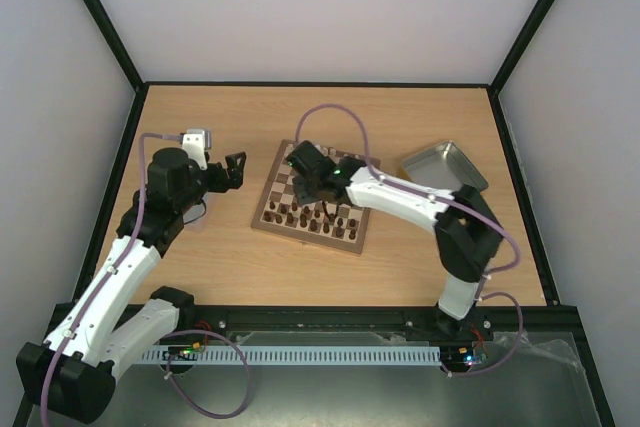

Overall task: Set up the chess pieces on the board
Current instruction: Reset both arms

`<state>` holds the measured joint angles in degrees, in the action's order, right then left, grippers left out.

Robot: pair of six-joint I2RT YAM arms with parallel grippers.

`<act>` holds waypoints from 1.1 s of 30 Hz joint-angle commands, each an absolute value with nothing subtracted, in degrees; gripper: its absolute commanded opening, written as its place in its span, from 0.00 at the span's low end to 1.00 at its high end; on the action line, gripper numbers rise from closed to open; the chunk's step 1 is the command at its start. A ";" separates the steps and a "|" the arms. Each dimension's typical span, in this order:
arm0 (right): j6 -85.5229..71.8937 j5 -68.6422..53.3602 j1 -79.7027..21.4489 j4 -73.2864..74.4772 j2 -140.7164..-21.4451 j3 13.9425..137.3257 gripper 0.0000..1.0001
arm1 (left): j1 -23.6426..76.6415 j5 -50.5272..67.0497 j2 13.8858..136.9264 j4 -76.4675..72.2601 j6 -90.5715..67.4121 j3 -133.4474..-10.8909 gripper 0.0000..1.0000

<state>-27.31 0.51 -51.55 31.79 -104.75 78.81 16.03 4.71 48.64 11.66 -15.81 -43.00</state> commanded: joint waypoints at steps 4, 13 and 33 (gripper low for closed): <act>-38.42 12.94 -45.94 24.03 -86.33 67.48 0.51 | 15.58 2.94 50.41 17.72 -23.38 -48.86 1.00; -38.91 31.35 -44.94 27.14 -57.99 50.87 0.99 | 15.65 5.13 42.68 20.94 -23.48 -49.70 0.99; -38.81 42.87 -44.93 41.30 -25.40 53.09 0.98 | 15.79 -1.41 27.16 34.36 -21.80 -59.39 1.00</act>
